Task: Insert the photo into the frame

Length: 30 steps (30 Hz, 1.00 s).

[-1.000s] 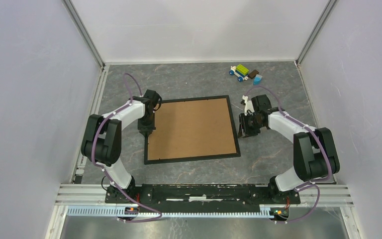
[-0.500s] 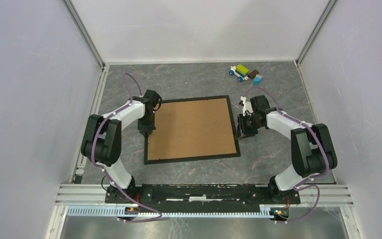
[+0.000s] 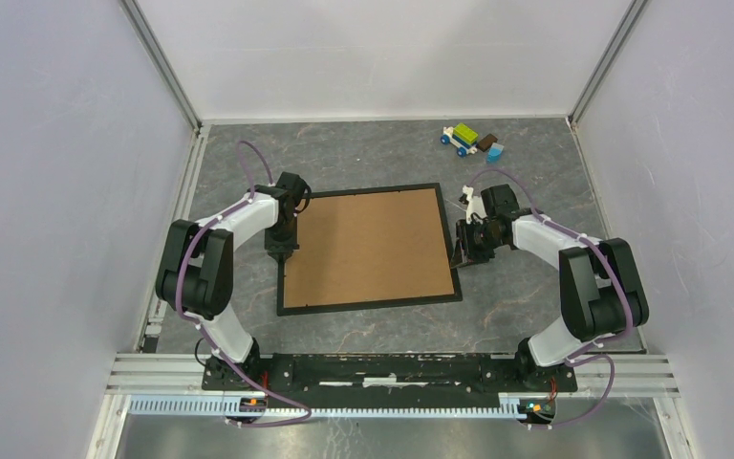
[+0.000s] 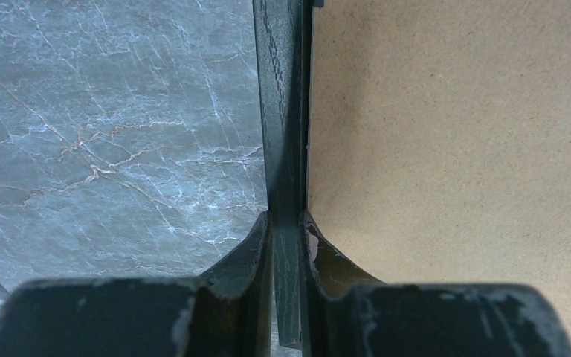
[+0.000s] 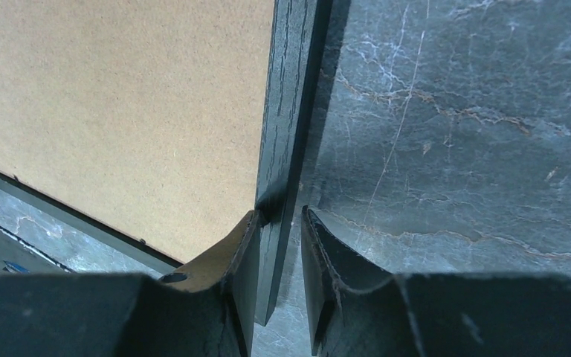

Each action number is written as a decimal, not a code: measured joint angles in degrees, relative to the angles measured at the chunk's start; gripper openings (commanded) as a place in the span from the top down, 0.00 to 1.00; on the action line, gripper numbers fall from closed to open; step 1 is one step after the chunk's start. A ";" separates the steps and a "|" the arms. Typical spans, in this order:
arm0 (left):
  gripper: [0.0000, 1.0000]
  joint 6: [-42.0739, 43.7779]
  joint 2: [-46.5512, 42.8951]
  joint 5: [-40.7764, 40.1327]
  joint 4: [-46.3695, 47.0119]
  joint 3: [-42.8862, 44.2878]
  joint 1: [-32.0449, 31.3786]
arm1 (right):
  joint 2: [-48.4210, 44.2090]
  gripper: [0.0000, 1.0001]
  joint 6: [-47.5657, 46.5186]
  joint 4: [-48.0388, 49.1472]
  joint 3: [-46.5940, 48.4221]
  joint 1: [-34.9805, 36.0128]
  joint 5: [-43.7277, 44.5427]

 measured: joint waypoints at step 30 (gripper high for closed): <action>0.98 0.00 -1.22 -1.92 0.02 -1.86 0.42 | -2.58 0.67 19.32 12.48 -6.95 6.75 11.50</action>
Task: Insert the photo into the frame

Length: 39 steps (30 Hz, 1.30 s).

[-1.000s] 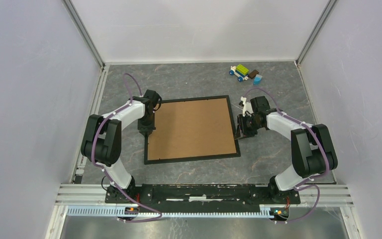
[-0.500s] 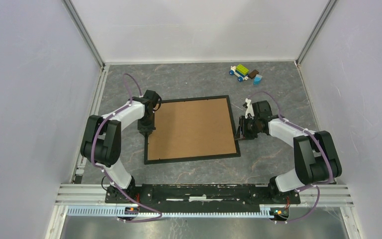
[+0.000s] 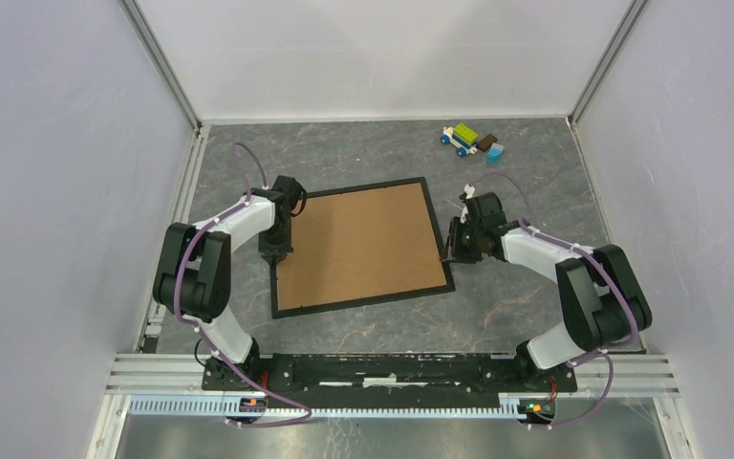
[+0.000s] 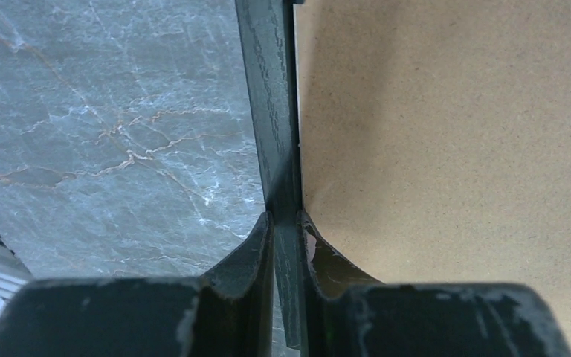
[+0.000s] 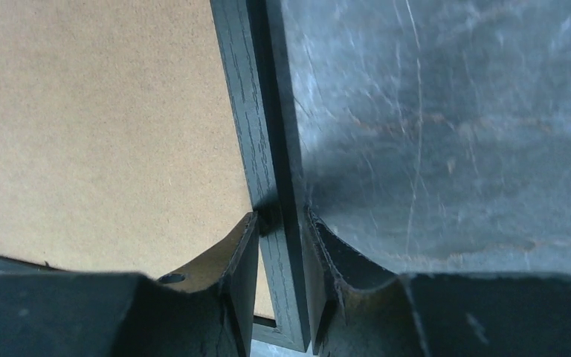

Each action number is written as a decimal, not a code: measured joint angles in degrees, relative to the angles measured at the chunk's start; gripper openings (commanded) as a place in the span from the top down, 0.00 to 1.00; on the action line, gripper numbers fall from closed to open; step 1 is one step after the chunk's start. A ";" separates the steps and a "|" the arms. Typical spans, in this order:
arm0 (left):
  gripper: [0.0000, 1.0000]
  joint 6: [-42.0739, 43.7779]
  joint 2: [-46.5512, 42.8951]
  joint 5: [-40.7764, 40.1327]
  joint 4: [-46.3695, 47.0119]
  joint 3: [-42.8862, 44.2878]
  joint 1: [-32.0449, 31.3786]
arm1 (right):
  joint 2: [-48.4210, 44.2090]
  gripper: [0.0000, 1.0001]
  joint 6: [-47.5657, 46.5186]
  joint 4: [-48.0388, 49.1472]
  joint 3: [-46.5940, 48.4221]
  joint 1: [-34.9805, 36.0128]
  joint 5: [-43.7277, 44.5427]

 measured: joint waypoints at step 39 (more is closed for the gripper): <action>0.73 0.61 -2.03 5.68 -0.28 -0.17 0.07 | 15.17 0.47 -18.16 -14.49 32.92 -1.77 -1.20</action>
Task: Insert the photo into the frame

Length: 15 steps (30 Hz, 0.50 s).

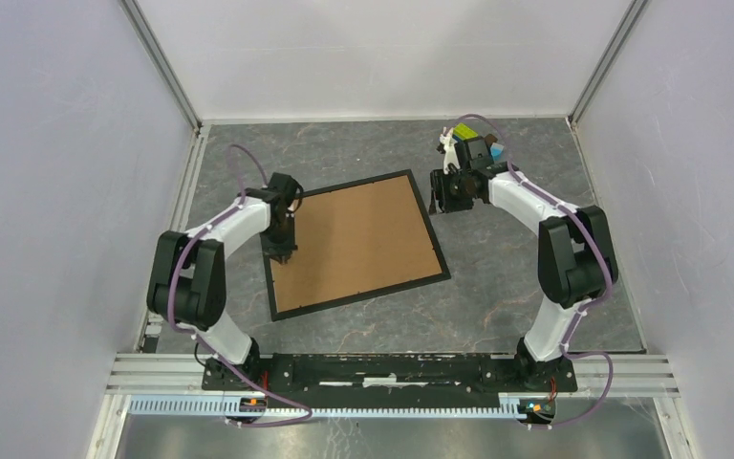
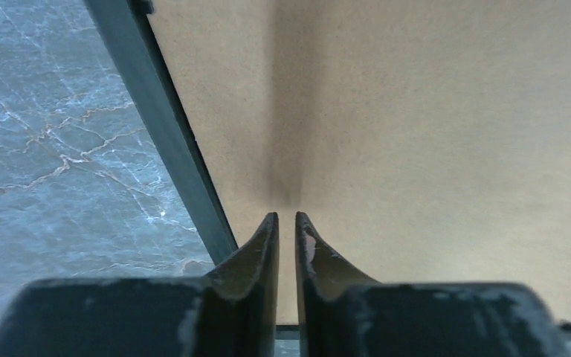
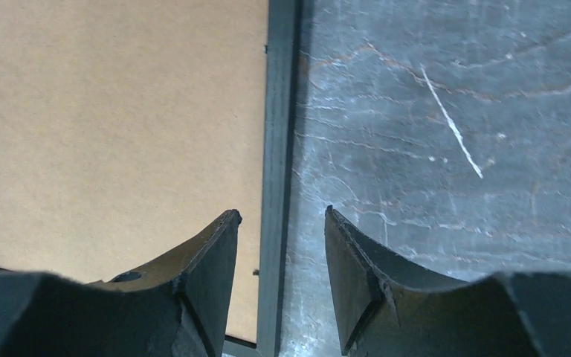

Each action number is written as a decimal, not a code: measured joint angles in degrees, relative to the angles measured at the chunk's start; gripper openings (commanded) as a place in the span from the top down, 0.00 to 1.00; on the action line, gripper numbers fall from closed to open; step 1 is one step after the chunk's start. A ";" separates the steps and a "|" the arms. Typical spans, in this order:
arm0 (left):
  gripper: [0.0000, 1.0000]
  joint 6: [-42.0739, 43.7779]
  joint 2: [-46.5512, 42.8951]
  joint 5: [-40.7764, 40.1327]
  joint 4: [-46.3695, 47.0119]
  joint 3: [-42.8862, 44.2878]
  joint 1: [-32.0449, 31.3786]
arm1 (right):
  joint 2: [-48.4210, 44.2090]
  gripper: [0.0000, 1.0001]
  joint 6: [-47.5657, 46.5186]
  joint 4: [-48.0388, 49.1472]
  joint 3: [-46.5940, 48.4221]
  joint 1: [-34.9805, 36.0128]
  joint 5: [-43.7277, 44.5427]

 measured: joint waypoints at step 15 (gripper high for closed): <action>0.59 -4.28 -7.63 18.38 7.78 -9.01 22.75 | 4.98 0.48 -1.18 2.27 1.99 0.15 -6.03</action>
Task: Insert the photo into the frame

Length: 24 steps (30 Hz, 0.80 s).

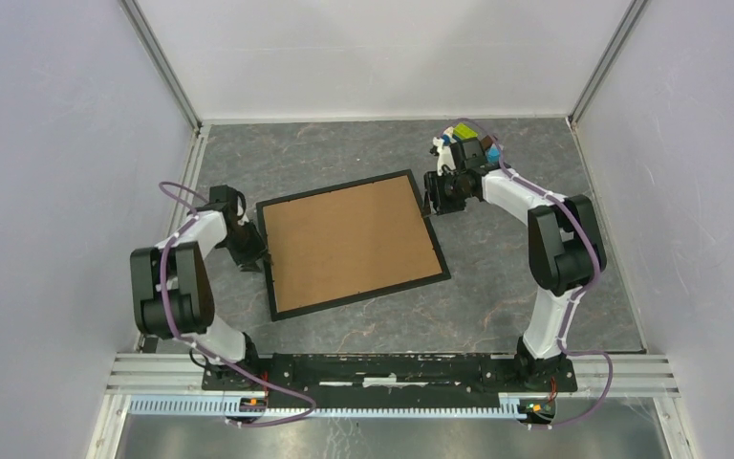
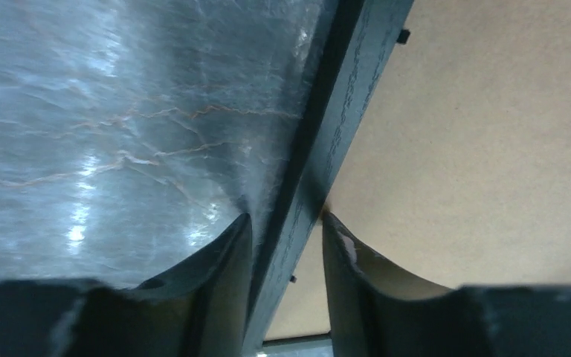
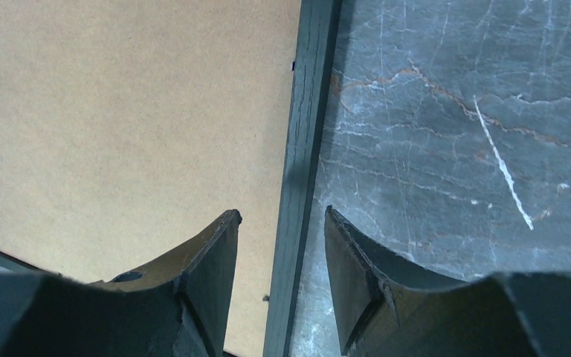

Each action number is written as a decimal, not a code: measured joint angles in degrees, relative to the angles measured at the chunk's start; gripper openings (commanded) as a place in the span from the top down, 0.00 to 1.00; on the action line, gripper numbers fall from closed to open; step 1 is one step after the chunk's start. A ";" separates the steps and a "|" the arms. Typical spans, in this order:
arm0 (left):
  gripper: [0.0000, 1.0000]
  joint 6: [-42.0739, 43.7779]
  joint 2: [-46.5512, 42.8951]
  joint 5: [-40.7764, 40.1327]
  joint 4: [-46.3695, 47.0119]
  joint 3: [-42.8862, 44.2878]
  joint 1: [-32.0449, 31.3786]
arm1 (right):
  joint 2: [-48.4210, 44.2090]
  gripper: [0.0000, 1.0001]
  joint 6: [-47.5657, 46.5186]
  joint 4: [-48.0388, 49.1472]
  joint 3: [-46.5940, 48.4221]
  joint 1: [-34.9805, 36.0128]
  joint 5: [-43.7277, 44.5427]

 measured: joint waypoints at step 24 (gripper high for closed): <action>0.96 2.51 5.27 -4.17 -0.63 4.02 -11.61 | 11.47 0.60 0.28 -0.66 10.78 -5.86 -2.64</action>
